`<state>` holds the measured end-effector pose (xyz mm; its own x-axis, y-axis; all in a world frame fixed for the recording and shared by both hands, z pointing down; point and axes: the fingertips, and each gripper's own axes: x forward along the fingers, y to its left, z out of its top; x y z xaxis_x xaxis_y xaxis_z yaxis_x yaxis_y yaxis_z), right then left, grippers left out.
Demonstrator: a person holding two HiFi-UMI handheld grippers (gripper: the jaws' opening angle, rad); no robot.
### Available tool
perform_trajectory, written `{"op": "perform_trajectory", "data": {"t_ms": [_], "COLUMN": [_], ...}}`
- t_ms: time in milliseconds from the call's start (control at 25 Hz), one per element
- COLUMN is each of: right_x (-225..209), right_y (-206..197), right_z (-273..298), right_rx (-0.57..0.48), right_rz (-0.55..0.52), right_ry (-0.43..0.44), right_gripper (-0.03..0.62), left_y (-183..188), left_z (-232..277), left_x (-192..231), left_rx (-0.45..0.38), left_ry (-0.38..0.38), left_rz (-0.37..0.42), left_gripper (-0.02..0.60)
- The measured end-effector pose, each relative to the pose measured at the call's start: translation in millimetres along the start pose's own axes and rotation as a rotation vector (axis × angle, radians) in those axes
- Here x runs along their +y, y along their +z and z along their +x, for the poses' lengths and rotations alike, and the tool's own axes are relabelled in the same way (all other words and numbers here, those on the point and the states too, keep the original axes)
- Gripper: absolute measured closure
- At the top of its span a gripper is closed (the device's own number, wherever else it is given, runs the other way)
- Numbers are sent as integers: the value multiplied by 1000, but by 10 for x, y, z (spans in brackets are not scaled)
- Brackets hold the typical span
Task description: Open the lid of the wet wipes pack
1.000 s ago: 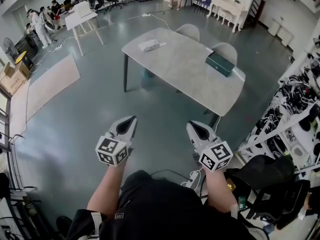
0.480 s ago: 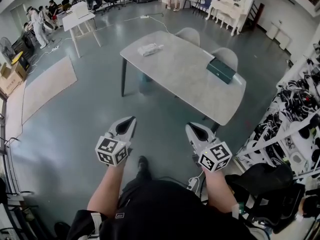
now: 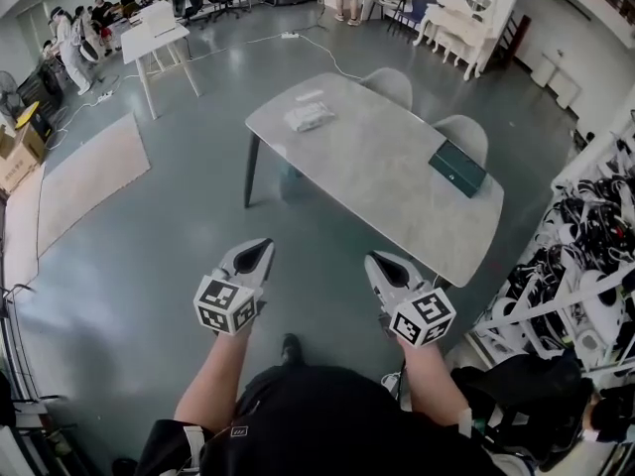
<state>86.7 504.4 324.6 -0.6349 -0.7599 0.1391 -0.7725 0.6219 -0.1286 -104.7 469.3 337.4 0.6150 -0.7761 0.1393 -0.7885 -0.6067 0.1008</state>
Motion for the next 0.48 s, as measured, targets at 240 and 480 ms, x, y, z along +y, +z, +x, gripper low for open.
{"op": "perform_trajectory", "data": {"t_ms": [240, 480], "right_x": [-6, 58], "right_y": [194, 243], "right_z": [750, 1231], "right_rx": [2, 27], "right_rz": [-23, -42], "right_ry": [-13, -7], "right_gripper": [591, 592], "left_y": [94, 153], "left_z": [149, 219], "left_x": [680, 1198], "left_rx": [-3, -16], "left_ry": [-9, -4], "left_rz": [1, 2], "left_gripper": [572, 572]}}
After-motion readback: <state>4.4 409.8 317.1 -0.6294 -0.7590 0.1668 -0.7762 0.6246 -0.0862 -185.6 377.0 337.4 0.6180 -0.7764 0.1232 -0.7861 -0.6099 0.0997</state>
